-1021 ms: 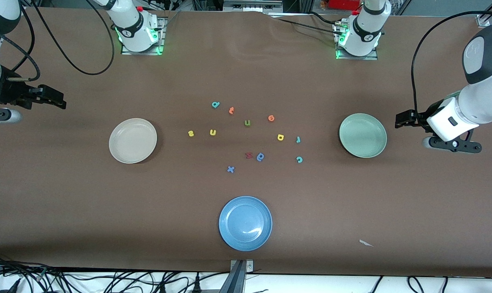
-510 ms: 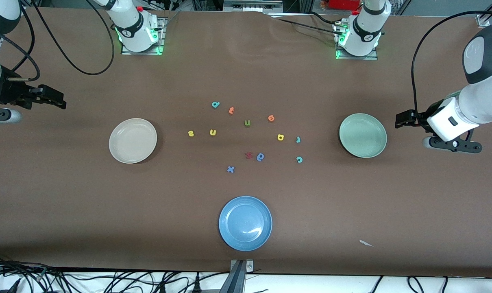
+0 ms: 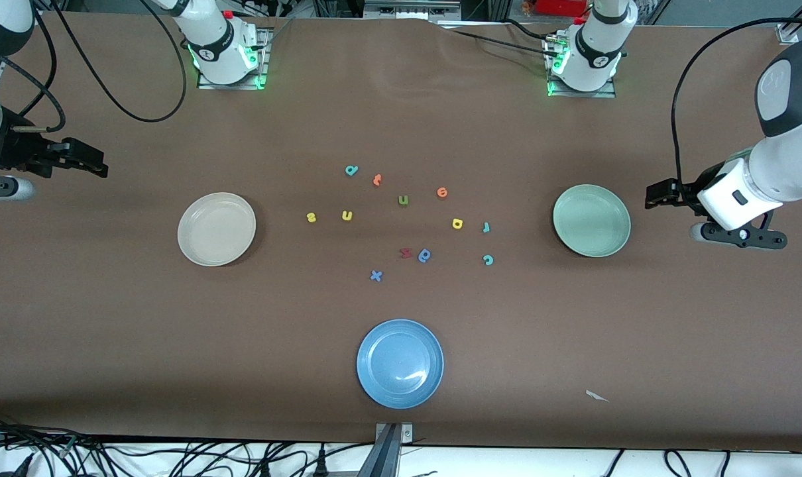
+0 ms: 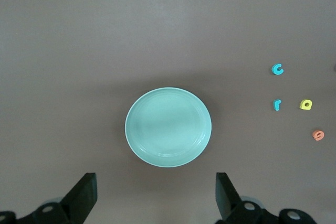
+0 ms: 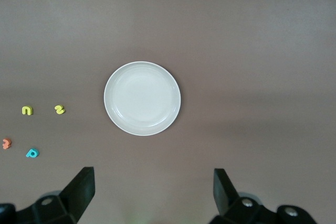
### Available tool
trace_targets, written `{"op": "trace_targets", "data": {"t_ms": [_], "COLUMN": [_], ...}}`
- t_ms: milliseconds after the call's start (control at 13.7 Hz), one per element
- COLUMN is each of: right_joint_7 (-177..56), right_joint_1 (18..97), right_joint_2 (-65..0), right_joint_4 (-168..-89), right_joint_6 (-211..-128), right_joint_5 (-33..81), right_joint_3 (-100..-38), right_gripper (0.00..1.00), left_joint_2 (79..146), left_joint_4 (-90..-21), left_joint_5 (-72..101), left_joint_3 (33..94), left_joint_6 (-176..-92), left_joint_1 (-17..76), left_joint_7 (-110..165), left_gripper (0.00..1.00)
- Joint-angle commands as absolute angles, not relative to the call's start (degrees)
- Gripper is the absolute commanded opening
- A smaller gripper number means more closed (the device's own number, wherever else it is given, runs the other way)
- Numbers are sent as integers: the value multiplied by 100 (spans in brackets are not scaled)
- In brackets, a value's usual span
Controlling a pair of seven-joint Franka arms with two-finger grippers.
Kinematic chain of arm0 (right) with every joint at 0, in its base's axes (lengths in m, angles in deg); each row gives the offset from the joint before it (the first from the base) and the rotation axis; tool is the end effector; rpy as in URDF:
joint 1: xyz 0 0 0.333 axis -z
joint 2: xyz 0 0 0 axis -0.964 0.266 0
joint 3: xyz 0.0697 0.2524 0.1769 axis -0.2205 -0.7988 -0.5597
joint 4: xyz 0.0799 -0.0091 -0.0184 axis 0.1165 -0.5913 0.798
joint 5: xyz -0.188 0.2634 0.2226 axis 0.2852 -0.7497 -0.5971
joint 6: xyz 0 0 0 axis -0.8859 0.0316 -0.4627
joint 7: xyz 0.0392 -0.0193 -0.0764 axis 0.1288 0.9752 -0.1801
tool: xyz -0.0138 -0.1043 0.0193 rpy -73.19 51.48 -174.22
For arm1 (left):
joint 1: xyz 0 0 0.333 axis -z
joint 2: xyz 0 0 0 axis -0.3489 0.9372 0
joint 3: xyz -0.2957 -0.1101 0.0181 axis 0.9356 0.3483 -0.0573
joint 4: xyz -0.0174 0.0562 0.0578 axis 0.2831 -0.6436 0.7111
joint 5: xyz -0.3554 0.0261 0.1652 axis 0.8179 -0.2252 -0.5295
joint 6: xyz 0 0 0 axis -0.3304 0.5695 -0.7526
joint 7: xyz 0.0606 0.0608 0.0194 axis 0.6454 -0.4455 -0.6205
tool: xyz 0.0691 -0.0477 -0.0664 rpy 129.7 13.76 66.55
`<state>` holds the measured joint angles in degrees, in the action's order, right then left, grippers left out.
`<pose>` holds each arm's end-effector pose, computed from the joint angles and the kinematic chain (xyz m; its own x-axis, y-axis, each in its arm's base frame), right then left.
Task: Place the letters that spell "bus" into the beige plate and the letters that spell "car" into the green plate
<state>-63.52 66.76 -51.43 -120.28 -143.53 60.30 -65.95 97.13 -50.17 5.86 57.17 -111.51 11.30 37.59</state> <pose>0.5737 -0.0024 0.5733 0.9947 0.0212 -0.1010 0.0216 -0.9998 0.0034 0.5974 -0.0202 0.4921 0.9792 -0.1109 -0.1700 -0.1033 -0.9933 0.0526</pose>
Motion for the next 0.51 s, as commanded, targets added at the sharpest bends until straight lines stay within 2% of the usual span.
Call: {"op": "trace_targets", "data": {"t_ms": [0,438], "right_joint_7": [-6422,-6422], "right_joint_1": [6719,6710], "right_joint_2": [-5298,-5289], "right_joint_4": [-12153,-12145], "right_joint_6": [-14328,-14345], "right_joint_5": [5997,5988], "right_joint_3": [-6636,-6662], "right_gripper": [100,100], "left_joint_2": [9691,9700], "left_joint_4": [-5022,-5022], "left_joint_5": [513,522], "left_joint_3": [5728,5728], "left_joint_6": [-11193,-11193], "left_joint_1": [1119,1136], "left_joint_7": [3758,3749], "left_gripper": [99,99]}}
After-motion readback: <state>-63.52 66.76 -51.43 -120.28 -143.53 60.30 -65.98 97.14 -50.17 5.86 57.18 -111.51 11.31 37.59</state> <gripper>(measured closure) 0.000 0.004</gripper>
